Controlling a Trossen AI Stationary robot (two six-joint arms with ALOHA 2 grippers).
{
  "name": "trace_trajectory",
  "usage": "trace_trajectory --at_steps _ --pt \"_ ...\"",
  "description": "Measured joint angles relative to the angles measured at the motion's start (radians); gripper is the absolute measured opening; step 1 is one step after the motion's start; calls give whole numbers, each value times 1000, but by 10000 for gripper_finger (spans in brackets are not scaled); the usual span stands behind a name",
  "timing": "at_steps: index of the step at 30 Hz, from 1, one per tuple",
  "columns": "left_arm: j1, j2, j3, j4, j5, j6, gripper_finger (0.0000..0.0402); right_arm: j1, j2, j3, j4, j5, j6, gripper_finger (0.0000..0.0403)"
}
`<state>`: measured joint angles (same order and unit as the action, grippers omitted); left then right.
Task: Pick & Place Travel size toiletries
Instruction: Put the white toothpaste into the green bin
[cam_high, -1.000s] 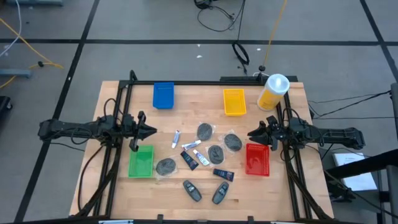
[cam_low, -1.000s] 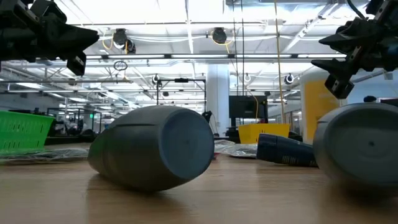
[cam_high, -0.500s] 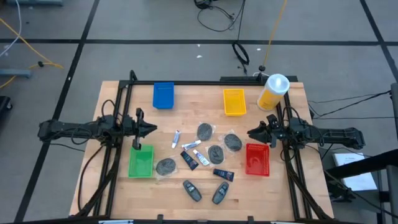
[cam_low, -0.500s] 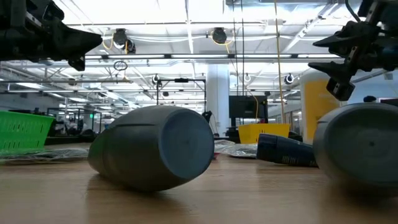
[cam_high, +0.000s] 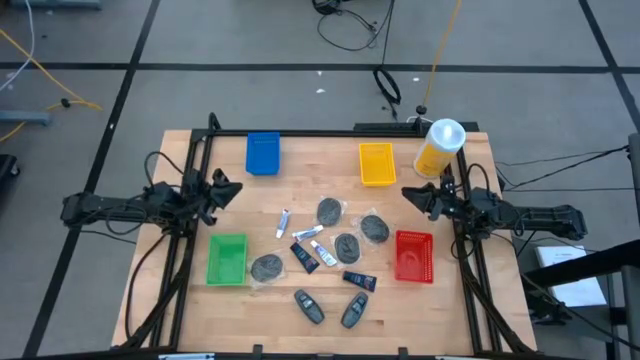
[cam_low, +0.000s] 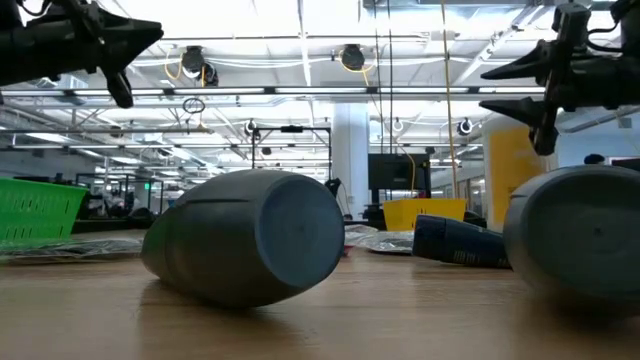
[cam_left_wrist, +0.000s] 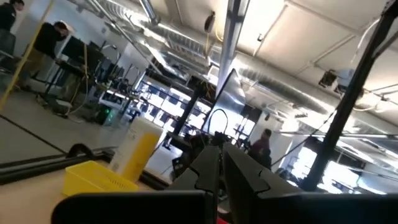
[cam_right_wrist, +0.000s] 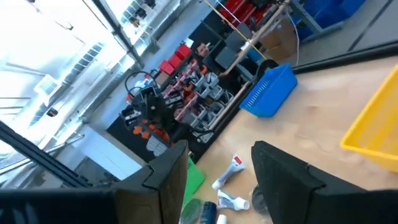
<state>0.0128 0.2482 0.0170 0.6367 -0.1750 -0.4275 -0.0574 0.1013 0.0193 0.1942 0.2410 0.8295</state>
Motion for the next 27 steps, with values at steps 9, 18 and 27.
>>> trace_trajectory --at_steps 9,18,27 --pt "0 0 10 168 20 7 22 0 0 0 12 -2 -19 171" --pt "0 116 114 195 63 103 57 0 0 0 19 -2 -59 171" --pt "0 333 276 195 -64 85 168 0 0 0 18 -2 -67 171"
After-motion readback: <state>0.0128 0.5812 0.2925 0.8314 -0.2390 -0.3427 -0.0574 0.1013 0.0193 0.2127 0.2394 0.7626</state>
